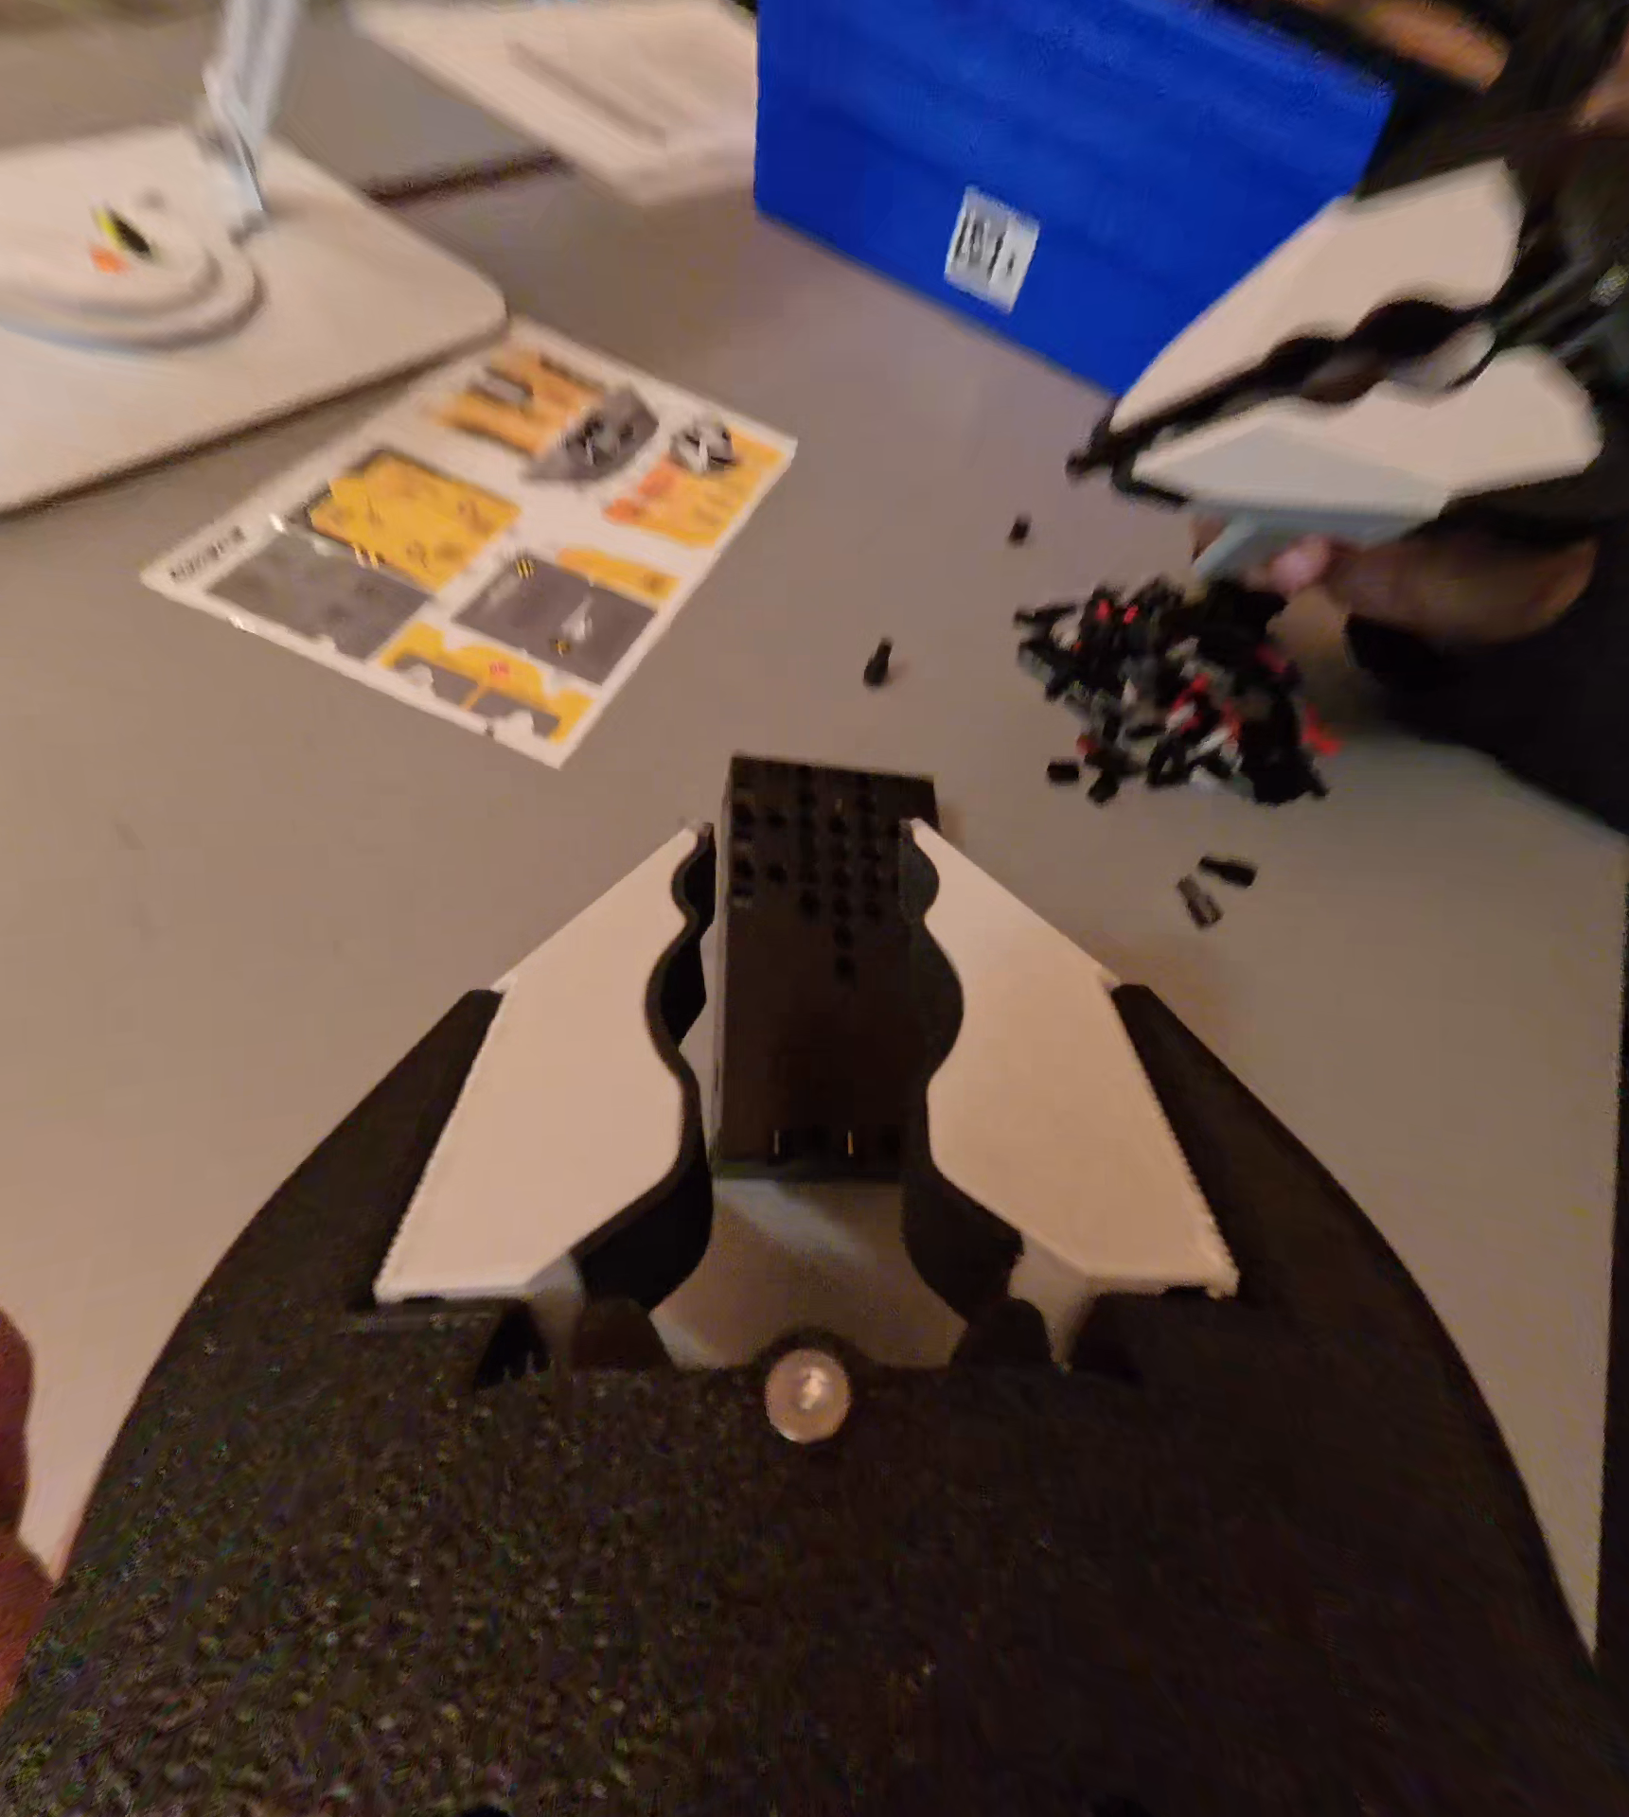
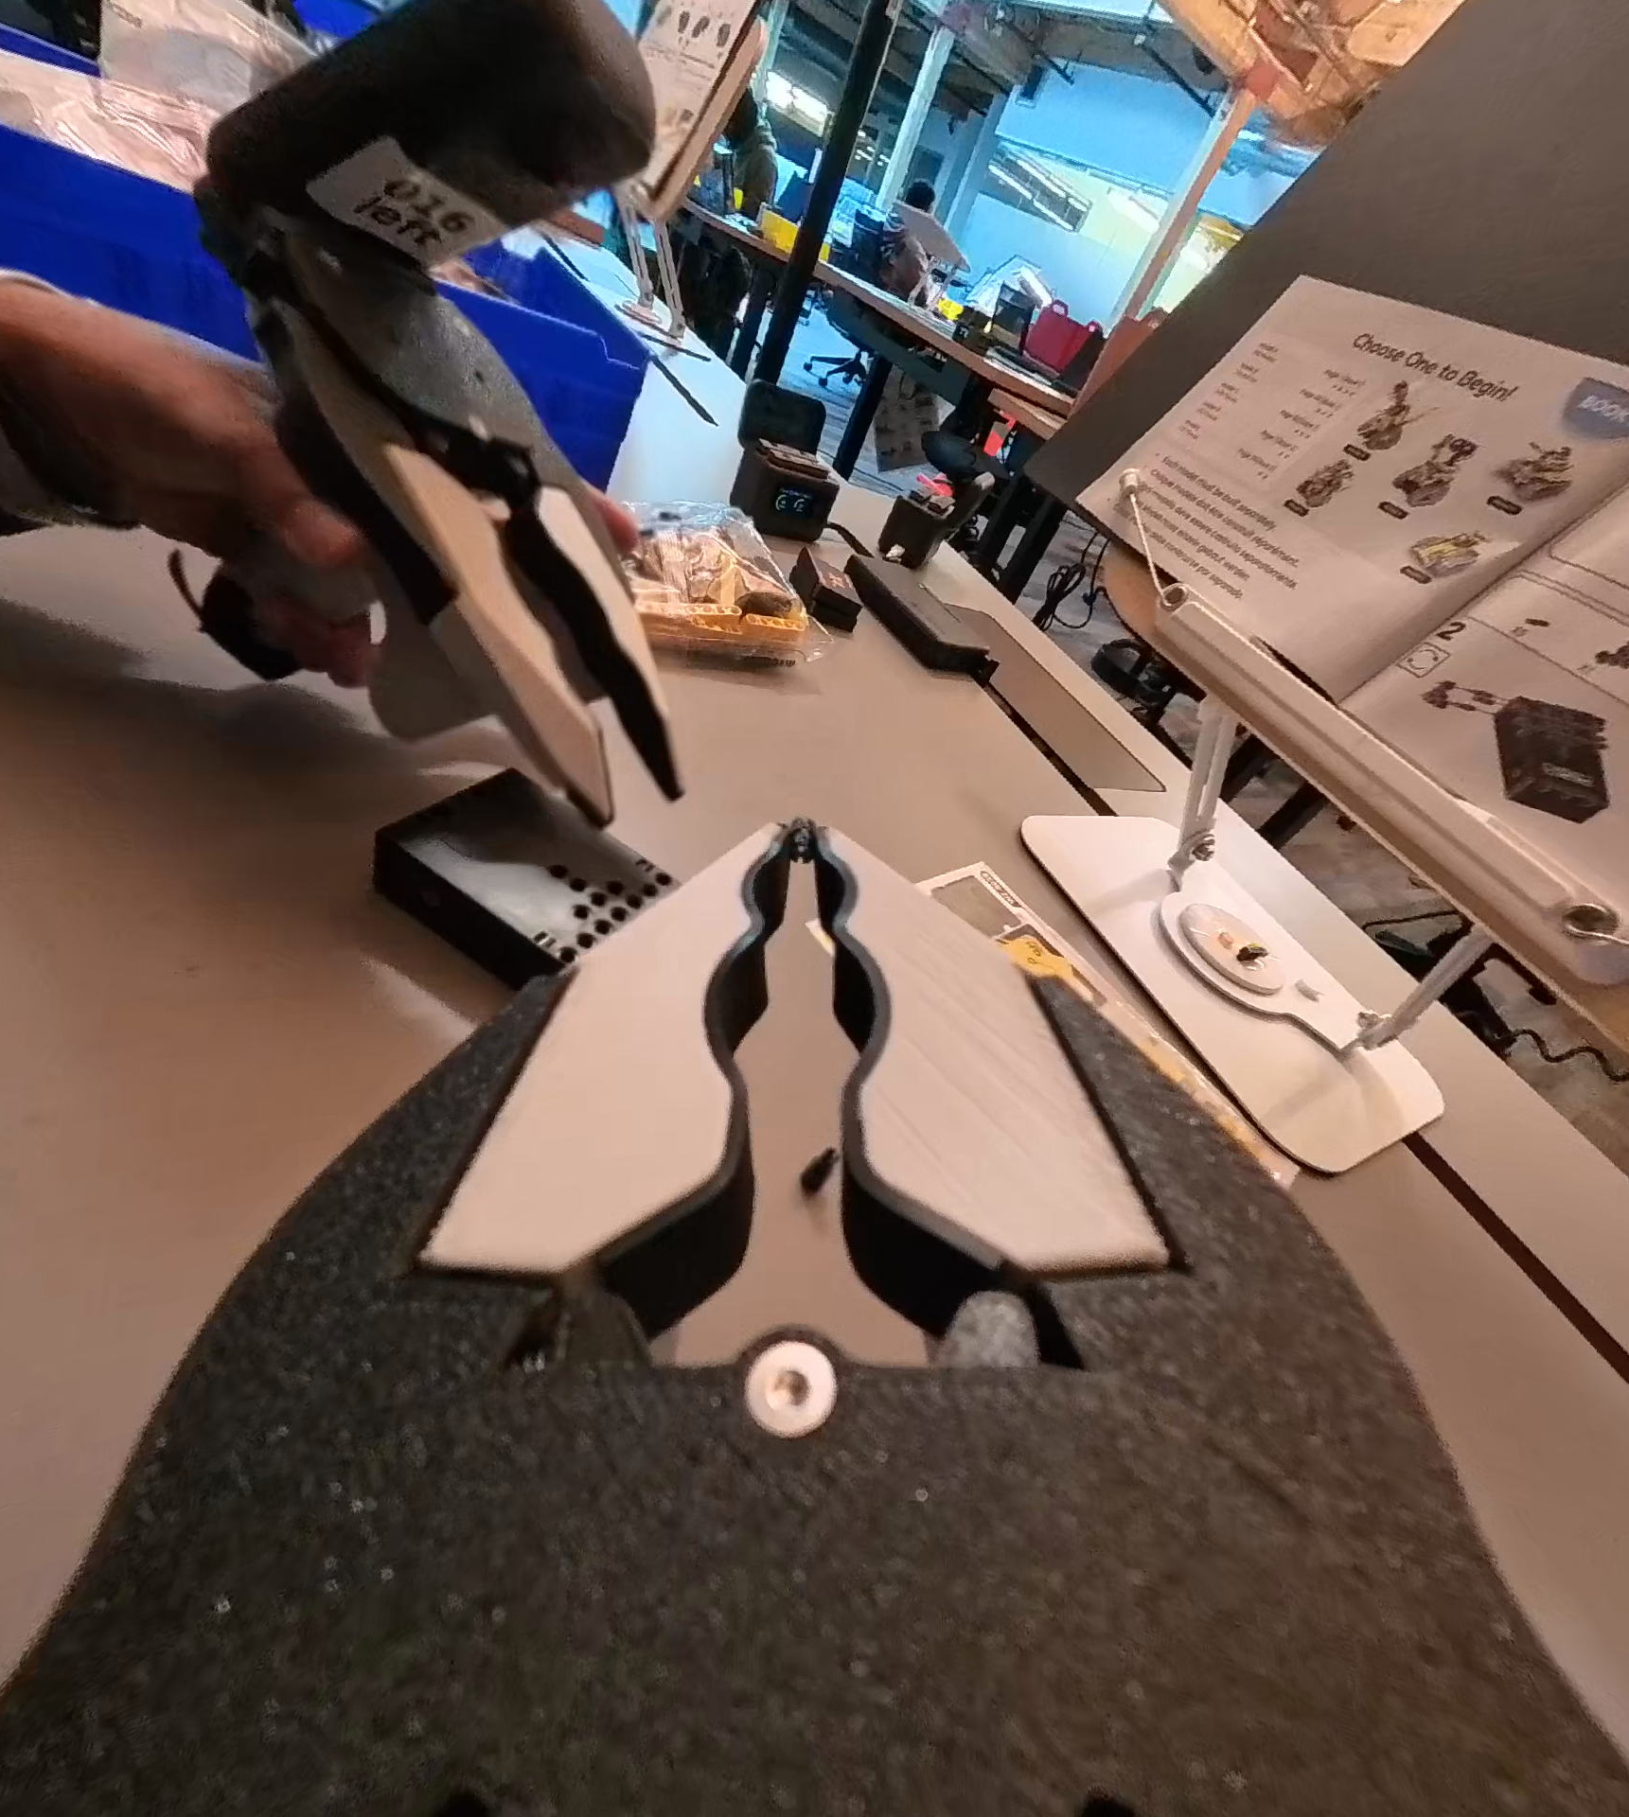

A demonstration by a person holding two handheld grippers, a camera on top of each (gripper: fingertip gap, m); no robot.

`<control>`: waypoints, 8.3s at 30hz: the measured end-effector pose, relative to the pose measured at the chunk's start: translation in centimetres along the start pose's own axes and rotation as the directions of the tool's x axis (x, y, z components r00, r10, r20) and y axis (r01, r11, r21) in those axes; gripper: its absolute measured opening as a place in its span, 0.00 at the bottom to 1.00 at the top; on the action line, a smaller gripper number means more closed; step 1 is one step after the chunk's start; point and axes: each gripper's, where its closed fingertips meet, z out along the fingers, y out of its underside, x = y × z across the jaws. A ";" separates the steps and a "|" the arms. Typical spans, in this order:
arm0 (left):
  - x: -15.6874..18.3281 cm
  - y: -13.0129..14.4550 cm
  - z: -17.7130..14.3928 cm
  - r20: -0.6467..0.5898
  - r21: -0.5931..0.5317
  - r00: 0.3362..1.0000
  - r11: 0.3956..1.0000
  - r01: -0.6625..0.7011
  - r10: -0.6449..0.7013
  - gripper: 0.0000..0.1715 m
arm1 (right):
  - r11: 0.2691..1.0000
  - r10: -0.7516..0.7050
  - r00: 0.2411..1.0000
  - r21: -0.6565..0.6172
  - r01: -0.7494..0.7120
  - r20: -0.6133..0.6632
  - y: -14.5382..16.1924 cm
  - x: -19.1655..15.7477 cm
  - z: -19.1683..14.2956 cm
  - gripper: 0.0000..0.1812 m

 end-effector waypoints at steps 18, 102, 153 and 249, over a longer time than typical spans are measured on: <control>0.1 0.1 1.4 -0.001 -0.020 0.999 0.999 0.044 -0.044 0.19 | 1.000 -0.014 1.000 -0.027 0.014 -0.001 1.0 0.1 0.3 0.02; 0.6 2.3 4.0 -0.084 -0.139 0.948 0.946 0.293 -0.306 0.38 | 0.942 -0.123 0.991 -0.307 0.135 0.058 5.0 -2.9 2.3 0.02; 0.4 2.4 4.2 -0.030 -0.133 0.955 0.948 0.287 -0.294 0.38 | 0.933 -0.106 0.994 -0.343 0.108 0.025 5.2 -2.9 2.7 0.02; 0.3 2.5 4.6 0.037 -0.142 0.975 0.964 0.224 -0.221 0.38 | 0.921 -0.054 0.997 -0.382 0.072 0.057 6.4 -2.9 2.6 0.02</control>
